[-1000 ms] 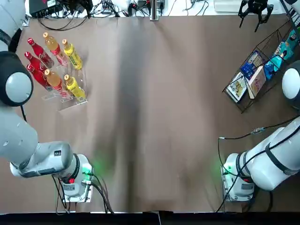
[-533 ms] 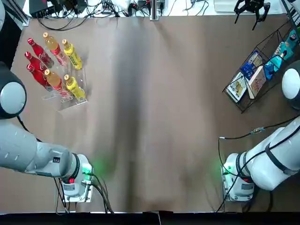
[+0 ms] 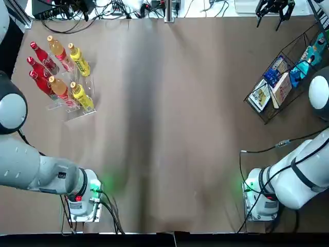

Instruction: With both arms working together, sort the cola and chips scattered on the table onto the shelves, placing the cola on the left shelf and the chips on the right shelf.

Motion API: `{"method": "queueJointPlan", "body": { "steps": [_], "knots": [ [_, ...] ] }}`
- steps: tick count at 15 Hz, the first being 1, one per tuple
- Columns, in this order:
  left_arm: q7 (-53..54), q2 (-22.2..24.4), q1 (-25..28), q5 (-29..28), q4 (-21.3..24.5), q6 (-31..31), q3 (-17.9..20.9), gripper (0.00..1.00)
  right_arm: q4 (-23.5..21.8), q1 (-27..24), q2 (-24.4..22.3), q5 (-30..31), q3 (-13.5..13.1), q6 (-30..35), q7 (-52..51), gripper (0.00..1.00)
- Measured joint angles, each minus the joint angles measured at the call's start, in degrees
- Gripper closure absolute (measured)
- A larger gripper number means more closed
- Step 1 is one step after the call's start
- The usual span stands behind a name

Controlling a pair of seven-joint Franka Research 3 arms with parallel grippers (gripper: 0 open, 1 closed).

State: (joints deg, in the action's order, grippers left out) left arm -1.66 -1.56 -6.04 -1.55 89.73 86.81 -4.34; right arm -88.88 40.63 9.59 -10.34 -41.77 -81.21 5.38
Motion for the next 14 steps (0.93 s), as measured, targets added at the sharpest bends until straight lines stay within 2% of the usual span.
{"method": "queueJointPlan", "body": {
  "steps": [3, 7, 14],
  "knots": [
    [0.0, 0.0, 0.34, -0.27, 0.06, 0.05, -0.63, 0.0, 0.0, 0.0, 0.0, 0.0, 0.0, 0.0, -4.33, 0.0],
    [0.17, 0.08, 4.27, -0.29, 0.07, 0.22, -4.46, 0.0, 0.0, 0.01, 0.0, 0.0, 0.02, 0.0, -5.13, 0.0],
    [-0.45, 0.12, 4.61, -0.3, 0.05, 0.77, -4.85, 0.0, 0.0, 0.68, 0.0, 0.0, 0.1, 0.0, -5.37, 0.0]
  ]
}}
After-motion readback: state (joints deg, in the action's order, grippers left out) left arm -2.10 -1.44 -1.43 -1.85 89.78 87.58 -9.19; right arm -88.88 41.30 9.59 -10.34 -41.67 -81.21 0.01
